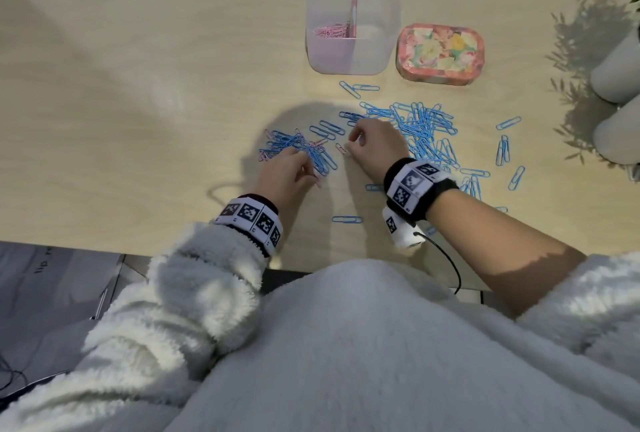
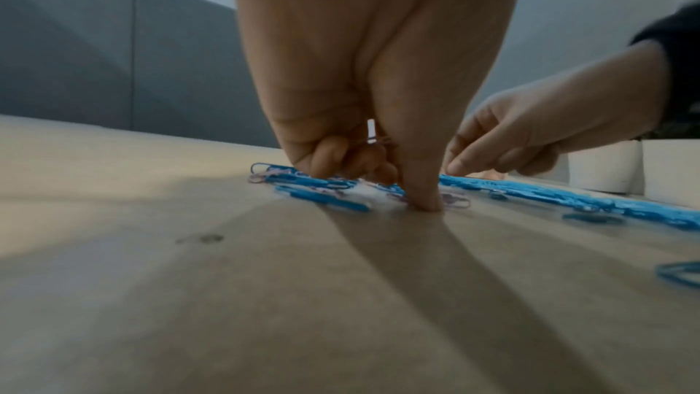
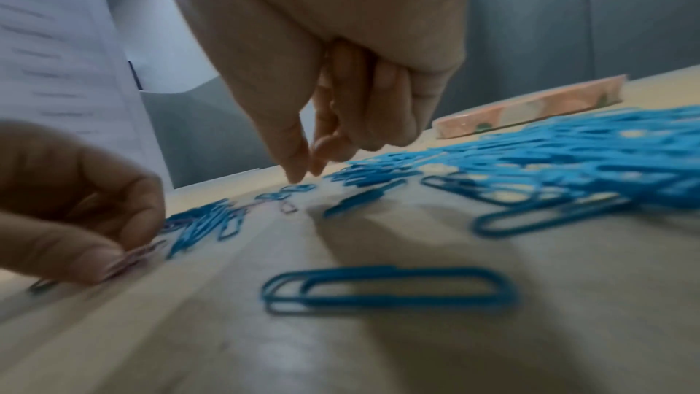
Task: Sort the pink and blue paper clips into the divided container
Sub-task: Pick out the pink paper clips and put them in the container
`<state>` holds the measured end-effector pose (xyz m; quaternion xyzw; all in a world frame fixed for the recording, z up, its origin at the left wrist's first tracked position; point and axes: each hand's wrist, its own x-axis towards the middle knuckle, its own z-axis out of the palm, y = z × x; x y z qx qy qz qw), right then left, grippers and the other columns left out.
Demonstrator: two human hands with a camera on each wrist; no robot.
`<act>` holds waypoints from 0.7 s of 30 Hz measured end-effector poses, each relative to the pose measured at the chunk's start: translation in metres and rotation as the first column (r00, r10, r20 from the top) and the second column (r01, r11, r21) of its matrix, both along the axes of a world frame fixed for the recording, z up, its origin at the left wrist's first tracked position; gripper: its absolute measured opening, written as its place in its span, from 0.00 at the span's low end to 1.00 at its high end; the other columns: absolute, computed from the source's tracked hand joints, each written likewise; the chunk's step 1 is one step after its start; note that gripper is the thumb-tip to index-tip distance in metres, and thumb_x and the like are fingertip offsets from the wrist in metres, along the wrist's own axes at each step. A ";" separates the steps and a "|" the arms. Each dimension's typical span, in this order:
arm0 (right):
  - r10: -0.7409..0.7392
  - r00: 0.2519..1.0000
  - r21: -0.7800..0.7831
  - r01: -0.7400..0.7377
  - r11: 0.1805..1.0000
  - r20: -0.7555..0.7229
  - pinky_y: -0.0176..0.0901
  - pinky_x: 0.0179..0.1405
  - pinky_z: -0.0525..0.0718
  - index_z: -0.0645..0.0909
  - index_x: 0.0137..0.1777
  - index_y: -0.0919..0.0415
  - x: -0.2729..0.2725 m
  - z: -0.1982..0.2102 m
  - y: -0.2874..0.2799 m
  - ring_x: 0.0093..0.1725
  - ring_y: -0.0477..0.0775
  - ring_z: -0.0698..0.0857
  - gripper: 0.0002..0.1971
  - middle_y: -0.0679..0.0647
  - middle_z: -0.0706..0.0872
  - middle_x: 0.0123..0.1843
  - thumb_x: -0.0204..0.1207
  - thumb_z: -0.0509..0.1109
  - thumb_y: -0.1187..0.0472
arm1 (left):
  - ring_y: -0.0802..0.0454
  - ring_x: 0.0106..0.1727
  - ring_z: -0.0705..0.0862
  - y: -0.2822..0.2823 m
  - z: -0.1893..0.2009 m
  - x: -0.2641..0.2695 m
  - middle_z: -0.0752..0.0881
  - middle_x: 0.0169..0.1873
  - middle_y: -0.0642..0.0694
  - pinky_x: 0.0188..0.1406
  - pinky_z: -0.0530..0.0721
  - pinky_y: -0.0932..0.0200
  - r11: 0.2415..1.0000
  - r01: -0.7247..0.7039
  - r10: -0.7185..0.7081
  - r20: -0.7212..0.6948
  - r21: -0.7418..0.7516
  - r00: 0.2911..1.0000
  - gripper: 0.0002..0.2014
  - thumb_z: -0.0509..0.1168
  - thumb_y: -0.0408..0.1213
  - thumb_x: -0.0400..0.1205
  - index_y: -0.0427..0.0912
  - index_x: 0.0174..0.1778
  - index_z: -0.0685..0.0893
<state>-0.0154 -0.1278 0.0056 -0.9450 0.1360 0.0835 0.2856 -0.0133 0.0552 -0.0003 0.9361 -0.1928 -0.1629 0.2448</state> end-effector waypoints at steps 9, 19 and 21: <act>0.208 0.970 -0.054 -0.216 0.975 -0.127 0.50 0.48 0.77 0.78 0.52 0.63 -0.001 0.003 0.010 0.51 0.61 0.82 0.07 0.59 0.83 0.53 0.79 0.60 0.65 | 0.48 0.43 0.80 0.021 0.005 -0.001 0.82 0.41 0.45 0.43 0.73 0.59 0.989 -0.105 0.096 -0.082 -0.109 0.992 0.05 0.62 0.34 0.82 0.37 0.45 0.80; -0.237 0.907 0.660 0.417 0.625 -0.348 0.37 0.20 0.62 0.72 0.29 0.62 0.010 0.012 0.029 0.22 0.51 0.67 0.11 0.54 0.69 0.26 0.73 0.60 0.66 | 0.70 0.24 0.80 0.053 0.008 0.010 0.82 0.32 0.51 0.25 0.79 0.73 0.817 -0.453 0.300 -0.409 -0.355 0.862 0.05 0.64 0.30 0.81 0.44 0.45 0.82; -0.057 0.985 0.473 0.127 0.872 -0.160 0.41 0.30 0.67 0.73 0.33 0.60 0.007 0.006 0.039 0.28 0.53 0.71 0.09 0.55 0.73 0.29 0.73 0.65 0.59 | 0.69 0.23 0.81 0.053 0.006 0.008 0.81 0.31 0.50 0.20 0.78 0.75 0.822 -0.455 0.304 -0.411 -0.343 0.859 0.04 0.64 0.30 0.81 0.39 0.49 0.82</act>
